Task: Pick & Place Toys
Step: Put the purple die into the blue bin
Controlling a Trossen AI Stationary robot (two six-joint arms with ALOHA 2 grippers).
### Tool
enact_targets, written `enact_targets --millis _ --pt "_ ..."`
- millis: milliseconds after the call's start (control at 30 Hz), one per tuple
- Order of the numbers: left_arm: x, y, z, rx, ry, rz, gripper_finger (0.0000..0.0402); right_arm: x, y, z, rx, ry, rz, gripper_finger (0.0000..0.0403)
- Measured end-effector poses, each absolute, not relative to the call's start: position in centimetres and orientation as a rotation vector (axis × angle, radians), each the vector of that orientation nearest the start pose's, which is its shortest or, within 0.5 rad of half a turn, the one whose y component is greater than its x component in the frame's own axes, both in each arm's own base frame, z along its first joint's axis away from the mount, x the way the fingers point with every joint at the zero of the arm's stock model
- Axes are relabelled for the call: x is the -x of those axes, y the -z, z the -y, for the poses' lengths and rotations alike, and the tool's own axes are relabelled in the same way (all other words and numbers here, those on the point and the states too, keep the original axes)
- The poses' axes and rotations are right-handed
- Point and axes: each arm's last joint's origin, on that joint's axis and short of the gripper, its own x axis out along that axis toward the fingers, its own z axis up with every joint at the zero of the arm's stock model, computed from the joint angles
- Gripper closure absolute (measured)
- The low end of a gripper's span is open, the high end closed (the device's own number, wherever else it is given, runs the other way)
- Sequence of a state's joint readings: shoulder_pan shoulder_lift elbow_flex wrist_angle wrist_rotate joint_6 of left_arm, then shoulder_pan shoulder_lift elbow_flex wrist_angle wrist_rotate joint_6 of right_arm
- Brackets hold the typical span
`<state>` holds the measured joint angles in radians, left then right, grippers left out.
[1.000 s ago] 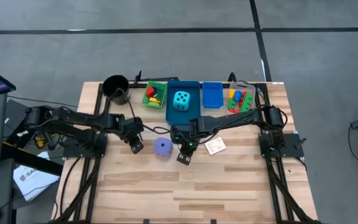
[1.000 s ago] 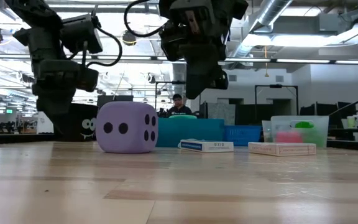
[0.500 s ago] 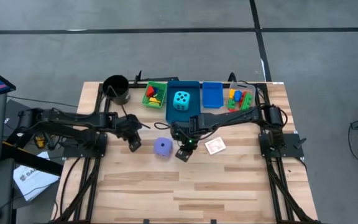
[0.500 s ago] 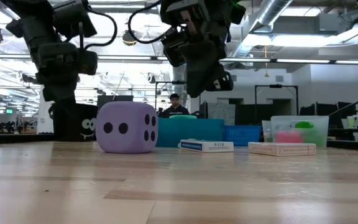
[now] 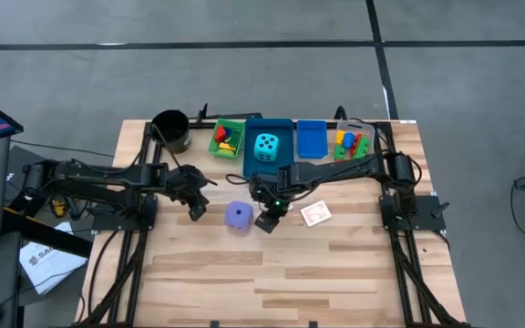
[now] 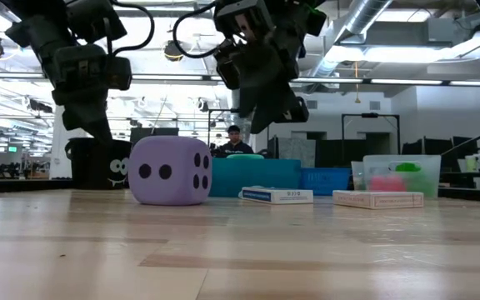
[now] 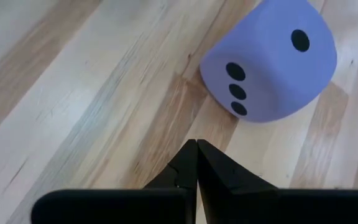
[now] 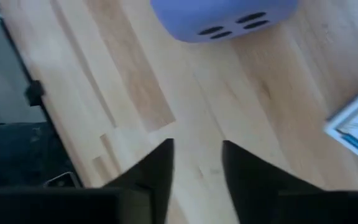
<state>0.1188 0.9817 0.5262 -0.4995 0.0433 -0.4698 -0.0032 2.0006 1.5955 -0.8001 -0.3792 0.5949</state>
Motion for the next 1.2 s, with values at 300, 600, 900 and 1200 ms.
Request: enact_targets --millis 300,600,900,1200 --pt "-17.5 -19.1 -2.0 0.509 -0.289 -0.911 0.0401 -41.9 -21.8 -1.4 -0.805 -0.102 -1.22 0.0107" --pt "-17.5 -19.1 -2.0 0.509 -0.288 -0.91 0.0401 -42.9 -22.4 -2.3 -0.778 -0.172 -1.1 0.0023" --pt "-17.7 -19.2 -2.0 0.51 -0.285 -0.896 0.0401 -44.5 -23.6 -0.9 -0.726 -0.234 -0.886 0.0014" --pt "-17.7 -19.2 -2.0 0.51 -0.284 -0.89 0.0402 -45.0 -24.1 -0.8 -0.766 -0.236 -0.823 0.0011"
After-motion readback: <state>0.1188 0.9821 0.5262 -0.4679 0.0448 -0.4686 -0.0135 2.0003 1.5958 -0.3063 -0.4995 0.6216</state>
